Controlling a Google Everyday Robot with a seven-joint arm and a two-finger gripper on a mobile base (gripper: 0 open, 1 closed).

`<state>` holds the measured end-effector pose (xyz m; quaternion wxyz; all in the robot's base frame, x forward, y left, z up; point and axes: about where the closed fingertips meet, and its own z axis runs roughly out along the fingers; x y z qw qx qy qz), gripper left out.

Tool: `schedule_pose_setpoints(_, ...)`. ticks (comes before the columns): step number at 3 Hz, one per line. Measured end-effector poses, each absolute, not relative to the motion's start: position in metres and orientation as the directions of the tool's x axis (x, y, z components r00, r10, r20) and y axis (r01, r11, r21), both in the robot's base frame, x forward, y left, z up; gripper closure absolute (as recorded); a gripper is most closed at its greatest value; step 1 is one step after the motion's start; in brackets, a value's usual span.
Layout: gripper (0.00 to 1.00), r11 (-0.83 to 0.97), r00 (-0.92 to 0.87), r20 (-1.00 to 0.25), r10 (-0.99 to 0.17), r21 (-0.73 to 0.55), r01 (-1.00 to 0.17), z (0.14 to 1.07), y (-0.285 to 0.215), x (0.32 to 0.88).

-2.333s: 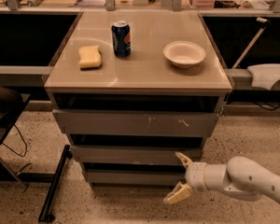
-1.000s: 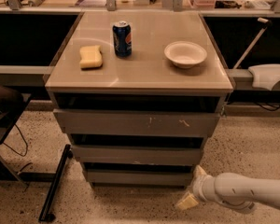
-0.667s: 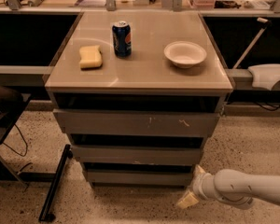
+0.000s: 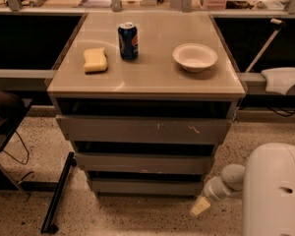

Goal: Open bottom drawer

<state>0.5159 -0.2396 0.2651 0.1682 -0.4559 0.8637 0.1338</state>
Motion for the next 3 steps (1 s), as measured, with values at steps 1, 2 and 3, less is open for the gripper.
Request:
schedule_pose_setpoints(1,0.0,0.549,-0.527,-0.413,-0.743,0.075,-0.833,0.266,-0.24,0.517)
schedule_pose_setpoints(2,0.0,0.497,-0.499,-0.435,-0.75,0.128,-0.858,0.253,-0.225,0.519)
schedule_pose_setpoints(3,0.0,0.284,-0.353,-0.514,-0.782,0.211,-0.935,0.25,-0.167,0.503)
